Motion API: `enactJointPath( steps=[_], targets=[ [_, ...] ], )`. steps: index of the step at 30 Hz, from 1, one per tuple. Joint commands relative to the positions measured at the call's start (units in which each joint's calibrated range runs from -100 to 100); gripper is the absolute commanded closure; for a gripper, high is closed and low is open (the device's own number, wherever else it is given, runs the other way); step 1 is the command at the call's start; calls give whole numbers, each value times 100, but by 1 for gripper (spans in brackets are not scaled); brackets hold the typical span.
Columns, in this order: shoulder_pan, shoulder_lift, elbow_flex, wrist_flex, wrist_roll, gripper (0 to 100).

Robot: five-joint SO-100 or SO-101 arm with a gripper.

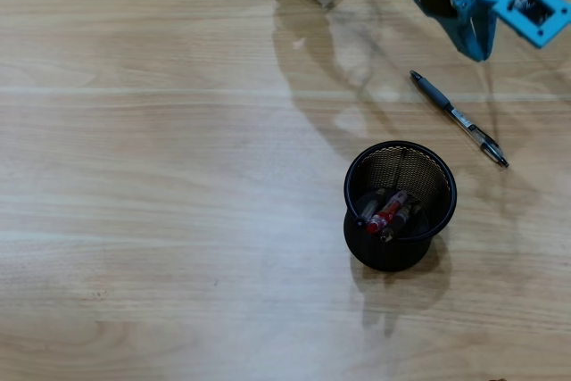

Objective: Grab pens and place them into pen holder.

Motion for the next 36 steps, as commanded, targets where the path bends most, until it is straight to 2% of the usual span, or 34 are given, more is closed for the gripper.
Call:
enactJointPath(
  steps=[1, 7, 13, 23, 36],
  targets=[
    [78, 225, -143, -107, -63, 97],
    [59, 675, -152, -171, -221, 97],
    [-5, 887, -152, -171, -299, 78],
    [-179, 1431, -261, -198, -440, 77],
    [-380, 2925, -1428, -207, -472, 77]
  ],
)
